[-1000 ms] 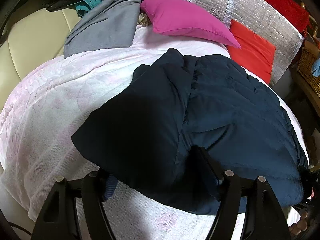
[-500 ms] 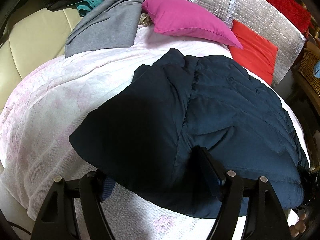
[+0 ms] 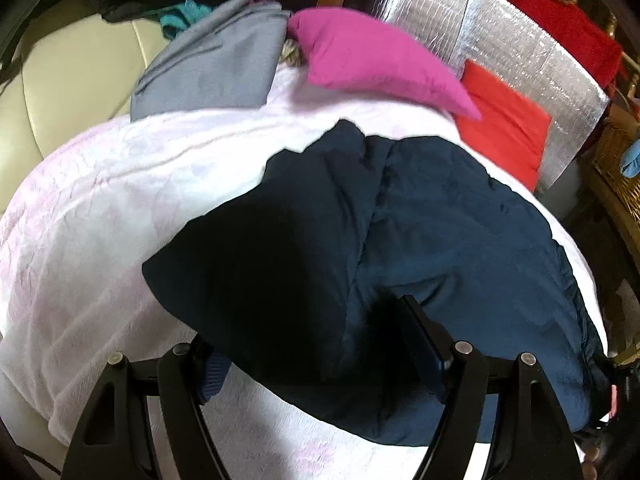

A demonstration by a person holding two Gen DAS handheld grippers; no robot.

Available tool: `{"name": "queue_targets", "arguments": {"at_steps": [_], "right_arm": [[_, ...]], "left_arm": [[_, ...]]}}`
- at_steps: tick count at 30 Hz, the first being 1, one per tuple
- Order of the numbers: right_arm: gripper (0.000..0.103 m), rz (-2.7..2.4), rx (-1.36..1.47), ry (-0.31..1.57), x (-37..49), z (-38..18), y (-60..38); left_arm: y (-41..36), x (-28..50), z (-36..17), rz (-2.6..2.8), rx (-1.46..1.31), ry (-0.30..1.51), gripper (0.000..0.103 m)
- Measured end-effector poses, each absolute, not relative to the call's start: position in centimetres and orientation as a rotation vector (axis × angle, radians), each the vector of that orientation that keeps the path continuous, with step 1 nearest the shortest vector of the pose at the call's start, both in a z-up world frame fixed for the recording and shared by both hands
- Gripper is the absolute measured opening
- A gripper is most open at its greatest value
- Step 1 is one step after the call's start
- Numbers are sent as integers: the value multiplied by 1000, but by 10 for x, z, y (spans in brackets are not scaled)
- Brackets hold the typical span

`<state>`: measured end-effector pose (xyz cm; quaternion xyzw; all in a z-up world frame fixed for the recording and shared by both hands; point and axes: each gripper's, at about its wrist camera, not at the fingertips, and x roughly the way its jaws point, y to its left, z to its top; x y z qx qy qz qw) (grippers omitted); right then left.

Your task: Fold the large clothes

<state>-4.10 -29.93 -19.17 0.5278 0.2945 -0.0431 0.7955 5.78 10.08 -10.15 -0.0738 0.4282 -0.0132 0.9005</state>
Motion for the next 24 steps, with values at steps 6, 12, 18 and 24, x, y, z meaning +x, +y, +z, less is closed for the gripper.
{"name": "queue_targets", "arguments": {"at_steps": [6, 12, 18, 24], "right_arm": [[79, -103, 1139, 702, -33, -202, -297], [72, -117, 1045, 686, -32, -188, -289], [71, -132, 1083, 731, -31, -201, -291], [71, -126, 924, 646, -35, -174, -276]], "left_arm": [[101, 62, -115, -6, -150, 945, 80], [101, 55, -111, -14, -136, 933, 80], [100, 53, -111, -16, -118, 937, 80], [100, 42, -93, -51, -127, 838, 81]]}}
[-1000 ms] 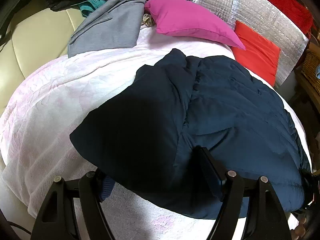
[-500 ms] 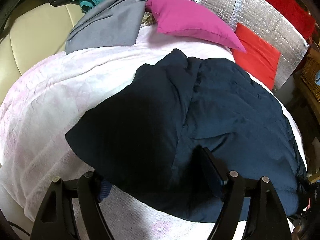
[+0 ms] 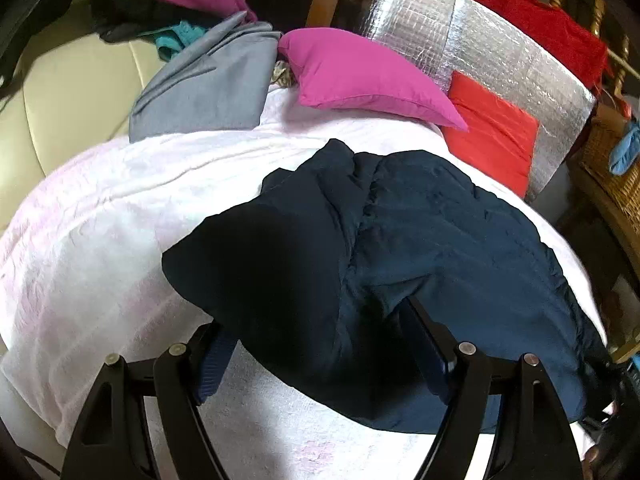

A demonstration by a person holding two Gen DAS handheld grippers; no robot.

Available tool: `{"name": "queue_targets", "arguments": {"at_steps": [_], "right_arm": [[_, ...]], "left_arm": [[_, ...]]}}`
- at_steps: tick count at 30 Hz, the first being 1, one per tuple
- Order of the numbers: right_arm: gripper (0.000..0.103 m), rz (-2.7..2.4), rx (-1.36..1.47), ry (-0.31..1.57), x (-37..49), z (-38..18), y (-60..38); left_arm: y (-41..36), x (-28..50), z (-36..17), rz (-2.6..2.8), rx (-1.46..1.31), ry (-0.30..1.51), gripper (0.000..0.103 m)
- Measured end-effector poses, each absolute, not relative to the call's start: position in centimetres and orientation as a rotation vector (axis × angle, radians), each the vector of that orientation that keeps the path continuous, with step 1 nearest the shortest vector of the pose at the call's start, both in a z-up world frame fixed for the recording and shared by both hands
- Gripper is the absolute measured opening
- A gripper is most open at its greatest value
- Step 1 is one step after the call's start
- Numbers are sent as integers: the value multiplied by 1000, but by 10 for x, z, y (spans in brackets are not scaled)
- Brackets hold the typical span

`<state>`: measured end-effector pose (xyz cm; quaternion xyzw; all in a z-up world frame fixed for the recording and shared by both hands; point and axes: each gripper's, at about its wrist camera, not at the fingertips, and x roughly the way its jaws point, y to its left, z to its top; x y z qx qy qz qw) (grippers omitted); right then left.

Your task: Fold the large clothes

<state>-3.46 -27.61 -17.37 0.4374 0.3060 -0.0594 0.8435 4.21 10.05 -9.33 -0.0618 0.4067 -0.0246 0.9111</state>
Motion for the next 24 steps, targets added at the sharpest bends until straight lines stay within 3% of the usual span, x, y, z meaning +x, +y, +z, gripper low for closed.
{"name": "queue_targets", "arguments": {"at_steps": [4, 17, 21, 24], "right_arm": [[71, -156, 966, 726, -29, -191, -279], [71, -156, 1132, 685, -43, -205, -303], [55, -163, 1037, 615, -46, -185, -293], [55, -192, 836, 587, -45, -162, -272]], "left_arm": [[102, 55, -113, -35, -128, 958, 81], [100, 48, -109, -38, -65, 927, 81], [100, 49, -109, -34, -62, 924, 81], [99, 50, -110, -28, -57, 919, 81]]}}
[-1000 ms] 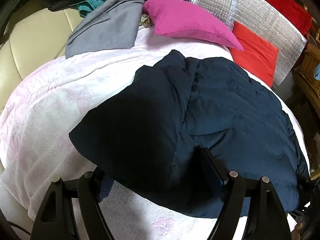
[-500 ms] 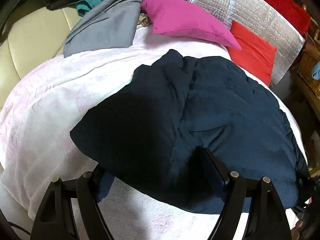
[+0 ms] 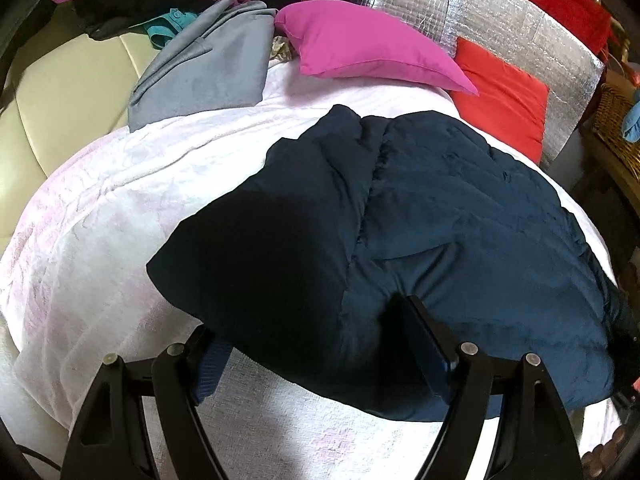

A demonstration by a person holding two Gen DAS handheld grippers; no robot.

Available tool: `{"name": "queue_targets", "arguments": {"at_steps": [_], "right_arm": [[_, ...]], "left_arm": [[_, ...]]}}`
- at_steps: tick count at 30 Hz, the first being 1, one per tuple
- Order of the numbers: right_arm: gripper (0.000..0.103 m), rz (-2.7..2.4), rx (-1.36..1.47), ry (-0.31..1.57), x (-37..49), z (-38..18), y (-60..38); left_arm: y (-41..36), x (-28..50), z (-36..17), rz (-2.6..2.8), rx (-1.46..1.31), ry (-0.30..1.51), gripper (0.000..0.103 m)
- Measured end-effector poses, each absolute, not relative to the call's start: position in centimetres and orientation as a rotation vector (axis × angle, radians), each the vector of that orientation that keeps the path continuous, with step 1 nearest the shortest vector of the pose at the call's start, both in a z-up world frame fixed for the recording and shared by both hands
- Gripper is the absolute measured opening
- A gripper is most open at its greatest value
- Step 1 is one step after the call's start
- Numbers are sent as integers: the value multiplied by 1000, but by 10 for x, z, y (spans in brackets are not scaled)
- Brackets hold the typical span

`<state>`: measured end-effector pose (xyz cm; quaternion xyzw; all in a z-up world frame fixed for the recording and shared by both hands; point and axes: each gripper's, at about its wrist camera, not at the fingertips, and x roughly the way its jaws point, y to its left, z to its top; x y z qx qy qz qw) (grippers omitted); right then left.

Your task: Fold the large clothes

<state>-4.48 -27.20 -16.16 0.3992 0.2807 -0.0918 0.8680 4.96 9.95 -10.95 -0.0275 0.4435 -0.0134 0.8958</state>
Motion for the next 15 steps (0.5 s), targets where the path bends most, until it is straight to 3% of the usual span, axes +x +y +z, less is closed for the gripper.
{"name": "queue_targets", "arguments": {"at_steps": [4, 15], "right_arm": [[55, -253, 826, 705, -36, -180, -273], [70, -260, 1014, 696, -58, -188, -304]], "left_arm": [[97, 48, -110, -30, -45, 918, 81], [98, 42, -100, -36, 6, 930, 81]]}}
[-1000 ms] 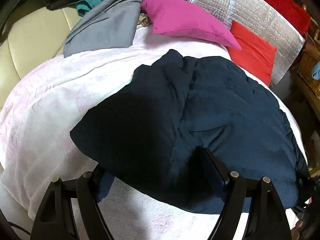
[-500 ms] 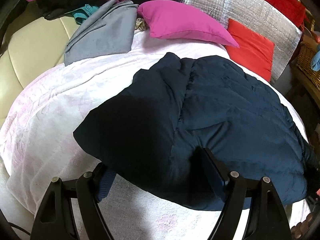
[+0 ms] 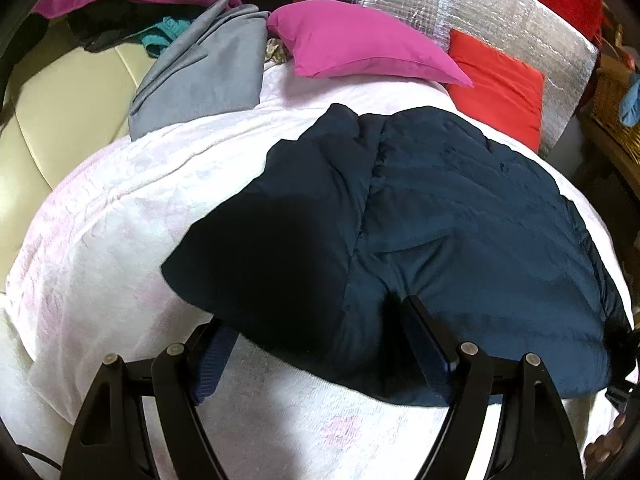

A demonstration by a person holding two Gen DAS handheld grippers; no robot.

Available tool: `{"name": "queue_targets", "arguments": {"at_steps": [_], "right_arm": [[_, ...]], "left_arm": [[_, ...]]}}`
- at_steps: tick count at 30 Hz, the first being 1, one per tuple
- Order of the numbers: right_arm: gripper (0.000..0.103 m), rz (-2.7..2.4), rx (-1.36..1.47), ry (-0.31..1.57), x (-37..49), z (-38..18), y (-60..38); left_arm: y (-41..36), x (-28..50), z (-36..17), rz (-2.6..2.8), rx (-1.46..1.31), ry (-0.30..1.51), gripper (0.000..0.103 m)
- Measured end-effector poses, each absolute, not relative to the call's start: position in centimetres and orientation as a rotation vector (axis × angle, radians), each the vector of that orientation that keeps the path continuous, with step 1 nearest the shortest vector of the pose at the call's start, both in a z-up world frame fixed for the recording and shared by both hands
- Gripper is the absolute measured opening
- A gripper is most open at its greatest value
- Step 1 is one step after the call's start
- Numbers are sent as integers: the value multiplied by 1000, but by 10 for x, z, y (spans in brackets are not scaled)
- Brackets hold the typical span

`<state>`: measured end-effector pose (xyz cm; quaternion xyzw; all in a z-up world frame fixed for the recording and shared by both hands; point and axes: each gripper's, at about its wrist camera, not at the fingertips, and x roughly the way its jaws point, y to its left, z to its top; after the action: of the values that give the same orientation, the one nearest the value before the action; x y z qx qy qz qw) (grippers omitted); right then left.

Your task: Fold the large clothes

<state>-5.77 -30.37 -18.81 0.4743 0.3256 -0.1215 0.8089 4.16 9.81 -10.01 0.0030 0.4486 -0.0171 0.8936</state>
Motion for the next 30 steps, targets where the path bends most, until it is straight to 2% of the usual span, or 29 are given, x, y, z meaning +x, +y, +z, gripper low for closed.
{"name": "queue_targets", "arguments": {"at_steps": [5, 13, 17, 19, 20, 24, 30], "right_arm": [[71, -291, 1048, 666, -80, -182, -317], [72, -378, 934, 503, -124, -140, -317], [71, -308, 841, 432, -120, -115, -298], [65, -231, 779, 443, -105, -106, -284], [58, -199, 751, 459, -96, -104, -276], [58, -162, 671, 549, -65, -110, -258], [57, -190, 717, 771, -30, -164, -263]], "left_arm": [[104, 29, -87, -30, 64, 910, 81], [111, 7, -66, -21, 187, 806, 82], [111, 7, -63, -12, 184, 784, 82], [108, 9, -62, -8, 177, 789, 82], [106, 12, -63, -10, 168, 792, 82], [100, 15, -67, -6, 164, 792, 82], [90, 23, -82, -10, 220, 819, 82]]}}
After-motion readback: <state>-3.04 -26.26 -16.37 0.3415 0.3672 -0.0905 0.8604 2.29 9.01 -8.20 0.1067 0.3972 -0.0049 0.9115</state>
